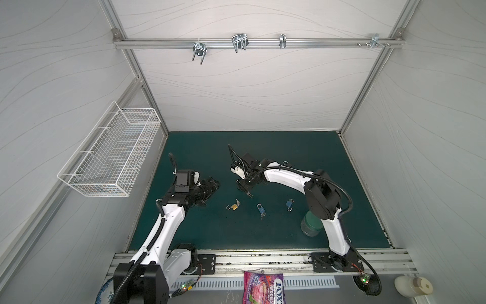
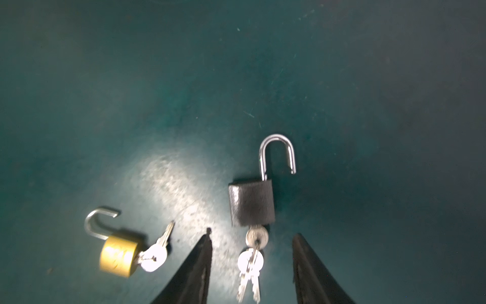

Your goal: Lock with the key

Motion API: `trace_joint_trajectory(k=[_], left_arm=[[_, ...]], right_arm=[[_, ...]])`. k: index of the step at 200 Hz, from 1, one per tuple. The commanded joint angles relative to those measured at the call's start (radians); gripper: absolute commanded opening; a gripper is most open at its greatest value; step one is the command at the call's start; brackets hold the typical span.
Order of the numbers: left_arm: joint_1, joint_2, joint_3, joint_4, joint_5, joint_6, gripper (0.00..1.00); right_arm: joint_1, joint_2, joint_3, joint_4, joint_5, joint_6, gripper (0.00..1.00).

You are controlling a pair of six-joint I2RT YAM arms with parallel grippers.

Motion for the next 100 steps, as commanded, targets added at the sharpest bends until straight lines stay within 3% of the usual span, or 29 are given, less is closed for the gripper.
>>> trace_joint_trajectory(k=[1, 100], left_arm=[[0.056, -0.002, -0.015, 0.056, 0.098, -0.011, 0.82], [0.092, 0.03, -0.01, 0.059, 0.145, 0.012, 0.82]], right_arm=[[0.01, 0.05, 0.067, -0.085, 0.019, -0.034, 0.51], [0.028, 0.18, 0.226, -0.191, 0.055, -0.082, 0.45]])
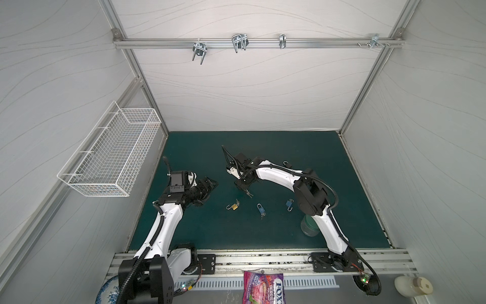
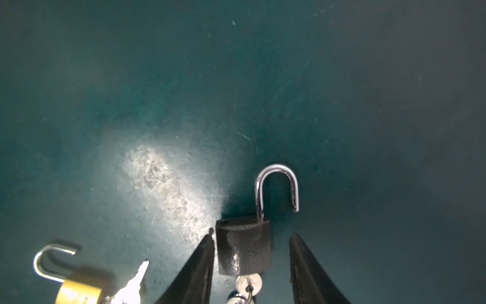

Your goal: Lock with the key

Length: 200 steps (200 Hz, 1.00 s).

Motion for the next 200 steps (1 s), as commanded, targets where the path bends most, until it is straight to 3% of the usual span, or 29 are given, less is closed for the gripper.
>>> trace_joint_trajectory(k=[1, 77, 134, 200], left_arm=[[0.006, 0.001, 0.006, 0.038, 0.02, 0.004, 0.82], [0.007, 0.011, 0.007, 0.035, 0.024, 0.013, 0.8], [0.007, 0.009, 0.012, 0.03, 0.027, 0.017, 0.8], [0.006, -0.012, 0.057, -0.018, 0.009, 0.028, 0.78]], right_arm=[[0.016, 0.036, 0.034, -0.069, 0.016, -0.033, 0.45], [0.022, 0.065, 0.045, -0.085, 0.027, -0.038, 0.4], [0.022, 0.054, 0.02, -0.077, 0.029, -0.033, 0.28], [-0.033, -0.126, -0.077, 0.019, -0.067, -0.019, 0.14]])
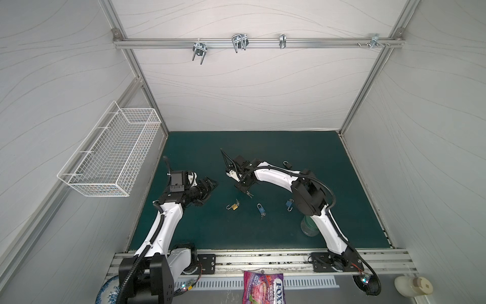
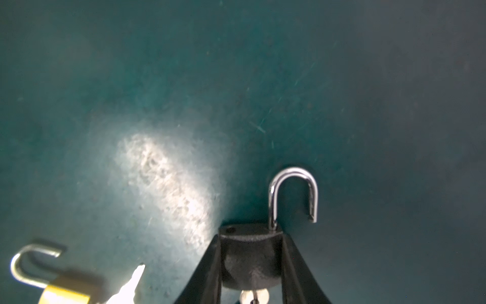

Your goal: Lock with the key

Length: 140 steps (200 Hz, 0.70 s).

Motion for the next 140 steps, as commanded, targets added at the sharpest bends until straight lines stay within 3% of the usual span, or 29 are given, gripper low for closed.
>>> trace_joint_trajectory(k=[1, 26, 65, 99, 140], left_arm=[[0.004, -0.024, 0.055, -0.017, -0.005, 0.02, 0.78], [0.003, -0.042, 0.086, -0.023, 0.016, 0.018, 0.79], [-0.052, -0.093, 0.158, -0.028, 0.032, 0.044, 0.81], [-0.194, -0.094, 0.212, 0.039, 0.01, 0.054, 0.83], [-0.349, -0.058, 0.316, 0.102, 0.013, 0.091, 0.85]], right_arm=[[-0.032, -0.126, -0.046, 0.024, -0.06, -0.001, 0.14], [-0.065, -0.285, -0.219, 0.171, -0.199, -0.021, 0.13], [-0.133, -0.525, -0.475, 0.303, -0.262, 0.001, 0.02], [-0.169, -0.738, -0.631, 0.33, -0.3, -0.014, 0.0], [-0.225, -0.946, -0.707, 0.301, -0.4, -0.009, 0.0]])
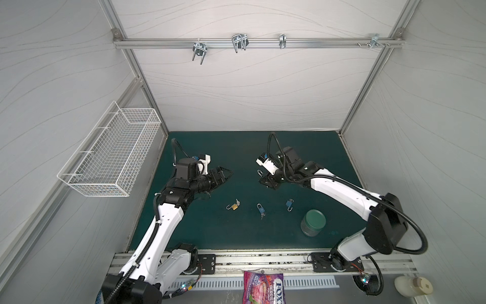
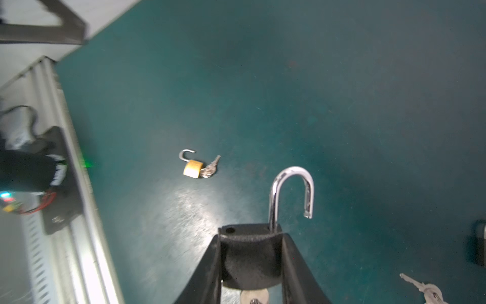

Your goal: Lock with the key

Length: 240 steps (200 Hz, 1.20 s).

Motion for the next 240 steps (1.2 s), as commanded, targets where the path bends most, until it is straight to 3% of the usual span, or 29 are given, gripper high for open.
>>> trace_joint_trajectory(k=[1, 30, 65, 80, 104, 147, 186, 240], left_arm=[[-0.065, 0.021, 0.089, 0.088, 0.006, 0.043, 0.85], [-0.111, 0.07, 0.143, 0.154, 0.067, 0.049, 0.86], [-0.191, 0.123, 0.23, 0.184, 0.066, 0.063, 0.86], [-0.223, 0.139, 0.249, 0.211, 0.076, 0.059, 0.76], [-0.27, 0.157, 0.26, 0.261, 0.093, 0.057, 0.77], [-0.305, 0.181, 0.243, 0.363, 0.133, 0.019, 0.76], [-0.334, 0.19, 0.234, 0.374, 0.182, 0.029, 0.66], [-0.346, 0.188, 0.21, 0.372, 0.231, 0.029, 0.61]], right_arm=[[-0.036, -0.119, -0.023, 0.019, -0.102, -0.007, 0.0], [-0.108, -0.227, -0.045, 0.02, -0.212, 0.058, 0.0], [-0.111, -0.298, -0.044, -0.006, -0.319, 0.043, 0.0], [-0.111, -0.327, -0.058, 0.012, -0.349, 0.044, 0.0], [-0.111, -0.365, -0.086, 0.068, -0.415, 0.076, 0.0], [-0.107, -0.276, -0.026, 0.042, -0.765, 0.108, 0.0], [-0.09, -0.235, -0.012, 0.061, -0.791, 0.131, 0.0], [-0.111, -0.275, -0.031, 0.106, -0.712, 0.165, 0.0]])
